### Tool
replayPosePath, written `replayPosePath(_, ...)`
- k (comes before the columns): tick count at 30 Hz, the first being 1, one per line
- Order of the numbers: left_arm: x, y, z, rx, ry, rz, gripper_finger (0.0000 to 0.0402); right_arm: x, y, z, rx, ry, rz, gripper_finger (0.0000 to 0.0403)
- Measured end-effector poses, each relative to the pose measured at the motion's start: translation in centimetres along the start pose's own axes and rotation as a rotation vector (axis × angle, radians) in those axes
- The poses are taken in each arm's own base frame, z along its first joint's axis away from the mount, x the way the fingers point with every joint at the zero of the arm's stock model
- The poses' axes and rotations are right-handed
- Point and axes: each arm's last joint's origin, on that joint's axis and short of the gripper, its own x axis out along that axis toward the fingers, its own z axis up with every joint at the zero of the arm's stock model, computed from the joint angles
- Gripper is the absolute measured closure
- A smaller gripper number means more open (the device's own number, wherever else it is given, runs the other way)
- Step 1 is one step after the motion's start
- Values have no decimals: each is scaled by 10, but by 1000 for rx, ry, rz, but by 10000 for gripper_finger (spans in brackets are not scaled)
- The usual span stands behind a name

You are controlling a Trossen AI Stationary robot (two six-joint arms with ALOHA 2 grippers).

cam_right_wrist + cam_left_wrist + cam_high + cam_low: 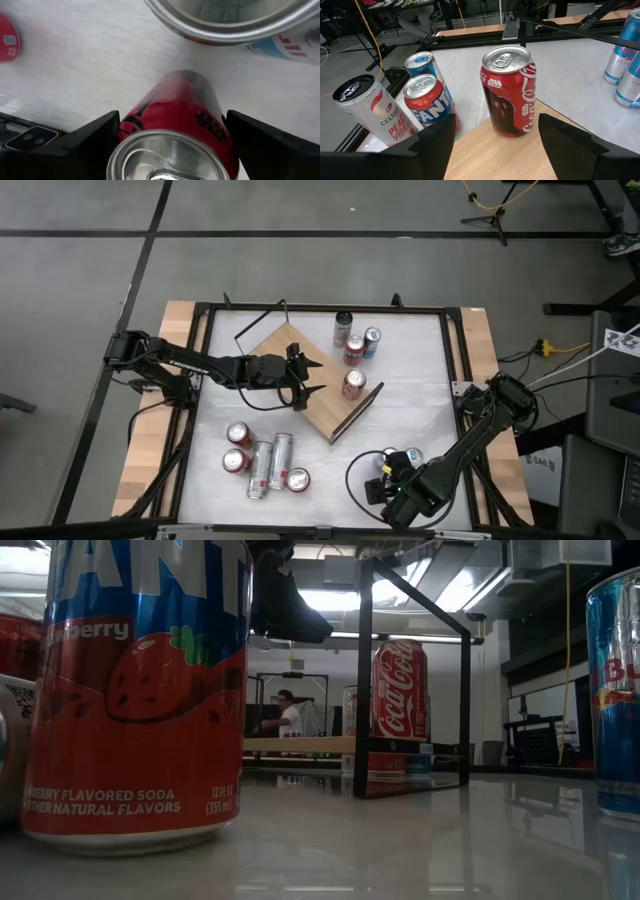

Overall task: Place canned beverage on shelf
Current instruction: Put the right red black soda can on the shelf aligned with the red white soda can

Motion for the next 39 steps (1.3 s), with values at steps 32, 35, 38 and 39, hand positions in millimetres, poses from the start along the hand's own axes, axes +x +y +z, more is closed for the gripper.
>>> replayPosePath(32, -1, 1, 0, 3, 0, 34, 125, -21, 16, -1, -58, 84, 25, 107)
replayPosePath(35, -2, 2, 2, 2, -7, 36, 125, -32, 26, 5, -92, 108, 41, 108)
replayPosePath(38, -5, 3, 4, 5, -15, 36, 125, -46, 36, 12, -132, 117, 62, 107)
replayPosePath(39, -6, 3, 6, 2, -24, 37, 125, -50, 39, 14, -147, 123, 64, 107)
